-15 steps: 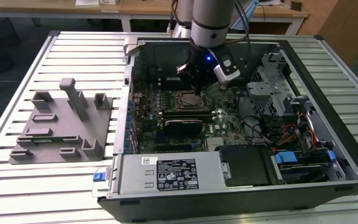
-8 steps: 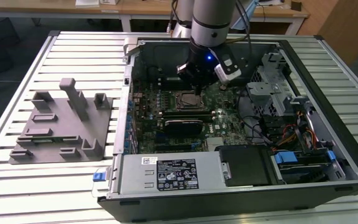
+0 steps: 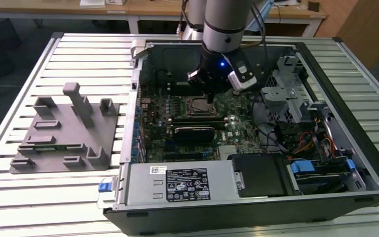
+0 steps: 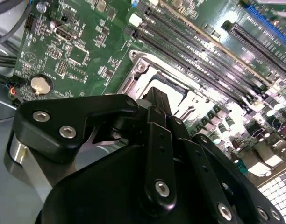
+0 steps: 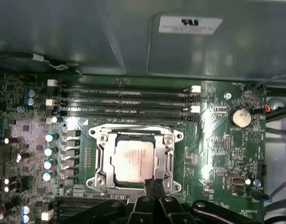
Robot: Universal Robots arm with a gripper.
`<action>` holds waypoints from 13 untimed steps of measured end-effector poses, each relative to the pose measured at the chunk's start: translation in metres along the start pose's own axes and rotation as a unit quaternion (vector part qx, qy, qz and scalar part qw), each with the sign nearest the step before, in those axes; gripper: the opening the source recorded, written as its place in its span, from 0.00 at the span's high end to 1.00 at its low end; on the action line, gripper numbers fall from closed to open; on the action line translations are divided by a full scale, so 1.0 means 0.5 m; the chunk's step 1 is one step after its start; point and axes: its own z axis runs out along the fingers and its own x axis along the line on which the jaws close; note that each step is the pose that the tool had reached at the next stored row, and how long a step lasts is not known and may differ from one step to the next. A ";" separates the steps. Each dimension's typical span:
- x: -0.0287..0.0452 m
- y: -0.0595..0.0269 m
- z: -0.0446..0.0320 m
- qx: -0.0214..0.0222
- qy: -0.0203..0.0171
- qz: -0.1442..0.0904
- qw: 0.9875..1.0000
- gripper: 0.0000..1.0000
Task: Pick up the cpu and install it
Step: 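Install the second cpu locking lever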
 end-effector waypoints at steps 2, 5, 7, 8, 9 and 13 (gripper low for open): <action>0.000 -0.003 0.000 0.000 0.000 0.000 1.000 0.89; 0.000 -0.005 -0.001 0.000 0.000 0.000 1.000 0.89; 0.000 -0.005 -0.004 0.000 0.000 0.000 1.000 0.89; 0.000 -0.005 -0.006 0.001 0.000 0.000 1.000 0.89; 0.000 -0.005 -0.008 0.001 0.000 0.000 1.000 0.89; 0.000 -0.005 -0.012 0.001 0.000 0.000 1.000 0.89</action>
